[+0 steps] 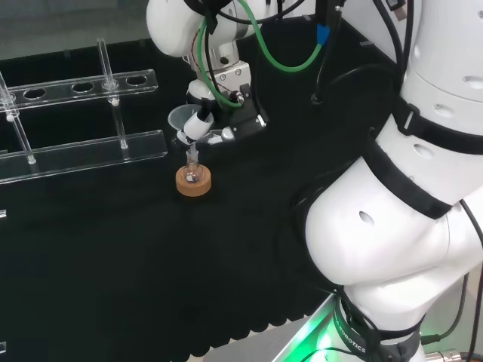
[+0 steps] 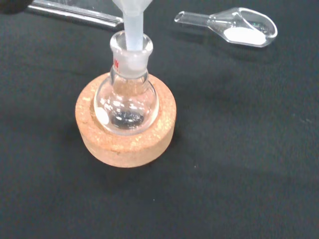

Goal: Place the funnel on the round-bottom flask.

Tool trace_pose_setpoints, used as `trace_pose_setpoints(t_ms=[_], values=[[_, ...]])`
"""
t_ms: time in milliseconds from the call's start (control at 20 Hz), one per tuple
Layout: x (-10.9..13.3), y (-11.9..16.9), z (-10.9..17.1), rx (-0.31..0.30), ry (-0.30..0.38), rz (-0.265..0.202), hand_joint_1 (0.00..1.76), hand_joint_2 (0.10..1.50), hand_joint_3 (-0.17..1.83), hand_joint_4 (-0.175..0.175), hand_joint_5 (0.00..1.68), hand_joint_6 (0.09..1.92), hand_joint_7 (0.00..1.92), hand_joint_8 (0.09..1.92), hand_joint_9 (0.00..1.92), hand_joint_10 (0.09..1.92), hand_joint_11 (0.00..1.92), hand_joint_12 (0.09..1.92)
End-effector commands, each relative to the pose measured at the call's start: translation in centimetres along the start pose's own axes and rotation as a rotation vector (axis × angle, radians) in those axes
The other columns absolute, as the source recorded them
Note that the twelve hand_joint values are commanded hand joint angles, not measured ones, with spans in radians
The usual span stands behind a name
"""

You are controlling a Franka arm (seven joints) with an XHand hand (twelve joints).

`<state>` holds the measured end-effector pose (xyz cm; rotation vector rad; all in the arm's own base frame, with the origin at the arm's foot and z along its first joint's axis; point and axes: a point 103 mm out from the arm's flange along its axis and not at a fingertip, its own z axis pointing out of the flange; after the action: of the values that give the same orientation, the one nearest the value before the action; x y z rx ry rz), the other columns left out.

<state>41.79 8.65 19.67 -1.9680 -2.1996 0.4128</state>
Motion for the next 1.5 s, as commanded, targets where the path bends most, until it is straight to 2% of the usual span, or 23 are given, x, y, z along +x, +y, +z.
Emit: trace_pose_setpoints(t_ms=[50, 450, 1500], values=[[0.78, -0.06, 1.33, 0.021, -0.002, -0.017, 0.65, 0.77, 0.48, -0.084, 0.48, 0.67, 0.71, 0.94, 0.94, 0.73, 0.56, 1.29], [1.07, -0.04, 1.69, 0.017, -0.001, -0.031, 0.65, 0.77, 0.48, -0.084, 0.47, 0.66, 0.68, 0.93, 0.92, 0.72, 0.56, 1.29], [1.53, 0.36, 1.87, 0.039, -0.020, -0.019, 0.65, 0.77, 0.47, -0.084, 0.43, 0.62, 0.53, 0.88, 0.77, 0.69, 0.53, 1.30]])
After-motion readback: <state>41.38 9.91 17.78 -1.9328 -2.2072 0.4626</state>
